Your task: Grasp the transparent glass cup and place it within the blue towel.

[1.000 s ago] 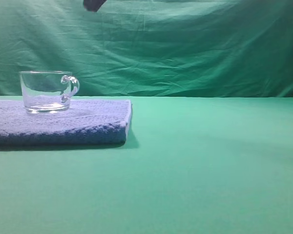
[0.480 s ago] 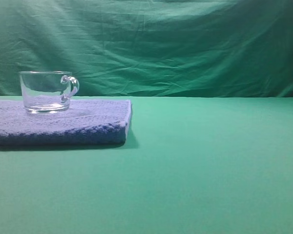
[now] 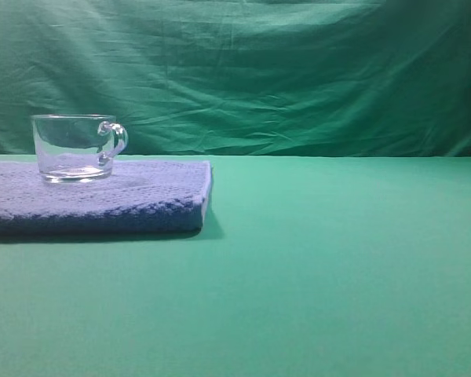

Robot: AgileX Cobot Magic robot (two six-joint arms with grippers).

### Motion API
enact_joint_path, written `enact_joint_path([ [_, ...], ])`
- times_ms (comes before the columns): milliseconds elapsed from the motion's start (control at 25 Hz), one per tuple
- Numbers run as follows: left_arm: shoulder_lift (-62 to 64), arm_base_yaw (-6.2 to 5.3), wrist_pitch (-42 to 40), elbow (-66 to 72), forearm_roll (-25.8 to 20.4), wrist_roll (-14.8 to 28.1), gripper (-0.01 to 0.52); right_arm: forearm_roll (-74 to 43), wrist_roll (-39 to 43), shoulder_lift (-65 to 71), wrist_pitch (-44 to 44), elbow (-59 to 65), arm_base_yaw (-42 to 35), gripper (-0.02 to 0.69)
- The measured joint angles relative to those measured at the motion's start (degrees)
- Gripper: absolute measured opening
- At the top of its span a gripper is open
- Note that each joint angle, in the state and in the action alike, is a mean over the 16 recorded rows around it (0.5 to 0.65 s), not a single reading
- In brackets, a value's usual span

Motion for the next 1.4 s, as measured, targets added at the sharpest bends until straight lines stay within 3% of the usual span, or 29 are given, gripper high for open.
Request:
enact_joint_path([
  [320,0.0,0.00,0.0,0.0,0.0,0.0,0.000,2.8,0.0,-15.5,0.2,12.6,0.0,0.000],
  [800,0.0,0.00,0.0,0.0,0.0,0.0,0.000,0.3,0.4,-25.5,3.1,17.1,-1.4,0.000],
  [1040,0.0,0.00,0.0,0.0,0.0,0.0,0.000,-2.0,0.6,-30.8,-1.4,22.1,-7.2,0.000],
  [1400,0.0,0.00,0.0,0.0,0.0,0.0,0.000,-3.4,0.6,-45.9,-6.9,34.7,-22.4,0.000],
])
